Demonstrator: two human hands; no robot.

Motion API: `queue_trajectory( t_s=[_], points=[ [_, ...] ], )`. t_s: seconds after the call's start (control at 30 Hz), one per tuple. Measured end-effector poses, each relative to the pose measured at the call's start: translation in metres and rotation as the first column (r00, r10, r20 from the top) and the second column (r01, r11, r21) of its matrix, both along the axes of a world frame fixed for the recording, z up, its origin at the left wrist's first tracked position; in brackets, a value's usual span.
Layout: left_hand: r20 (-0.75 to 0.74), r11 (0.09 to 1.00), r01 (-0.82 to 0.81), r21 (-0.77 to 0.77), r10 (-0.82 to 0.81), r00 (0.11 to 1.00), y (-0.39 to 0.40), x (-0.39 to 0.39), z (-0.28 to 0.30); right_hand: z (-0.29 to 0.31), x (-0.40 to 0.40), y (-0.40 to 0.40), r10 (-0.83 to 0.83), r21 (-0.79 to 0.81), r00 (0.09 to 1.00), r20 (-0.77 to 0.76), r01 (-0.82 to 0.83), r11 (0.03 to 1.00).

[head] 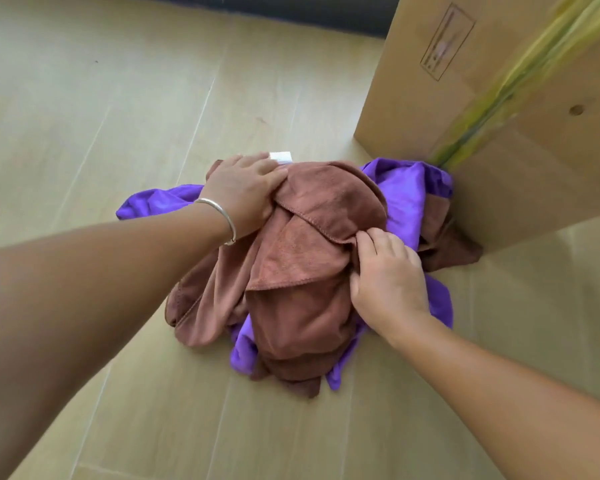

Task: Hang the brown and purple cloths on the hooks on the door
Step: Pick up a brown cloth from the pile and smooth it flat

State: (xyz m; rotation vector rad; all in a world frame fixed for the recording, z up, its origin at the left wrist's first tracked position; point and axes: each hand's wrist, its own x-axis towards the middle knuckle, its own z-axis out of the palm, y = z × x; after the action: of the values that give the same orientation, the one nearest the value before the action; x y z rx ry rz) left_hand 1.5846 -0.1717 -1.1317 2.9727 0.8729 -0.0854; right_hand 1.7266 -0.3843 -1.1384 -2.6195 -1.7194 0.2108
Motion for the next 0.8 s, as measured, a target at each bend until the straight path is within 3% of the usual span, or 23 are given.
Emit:
queue_trajectory(
  t_s=[0.1, 0.27, 0.4, 0.6, 0.8],
  points=[
    [-0.09, 1.0, 0.005, 0.03, -0.002, 0.996, 0.005, 0.011, 0.006, 0.01, 0.018, 0.0, 0.06, 0.057, 0.998, 0.029, -0.062, 0.996],
    [-0.087, 0.999, -0.051, -0.013, 0.05, 0.995, -0.008, -0.013, 0.058, 0.066, 0.03, -0.016, 0.07, -0.109, 0.996, 0.062, -0.063, 0.992],
    [-0.066, 0.995, -0.101, -0.024, 0.099, 0.993, -0.024, -0.052, 0.137, 0.15, 0.024, -0.018, 0.09, -0.146, 0.991, 0.095, -0.076, 0.986],
    [-0.076, 0.965, -0.262, -0.005, 0.261, 0.962, -0.037, -0.127, 0.265, 0.284, -0.006, 0.018, 0.257, -0.132, 0.958, 0.125, -0.241, 0.962],
    [-0.016, 0.871, -0.489, 0.055, 0.49, 0.872, -0.048, -0.228, 0.374, 0.397, -0.075, 0.073, 0.432, -0.057, 0.89, 0.149, -0.428, 0.902]
  ],
)
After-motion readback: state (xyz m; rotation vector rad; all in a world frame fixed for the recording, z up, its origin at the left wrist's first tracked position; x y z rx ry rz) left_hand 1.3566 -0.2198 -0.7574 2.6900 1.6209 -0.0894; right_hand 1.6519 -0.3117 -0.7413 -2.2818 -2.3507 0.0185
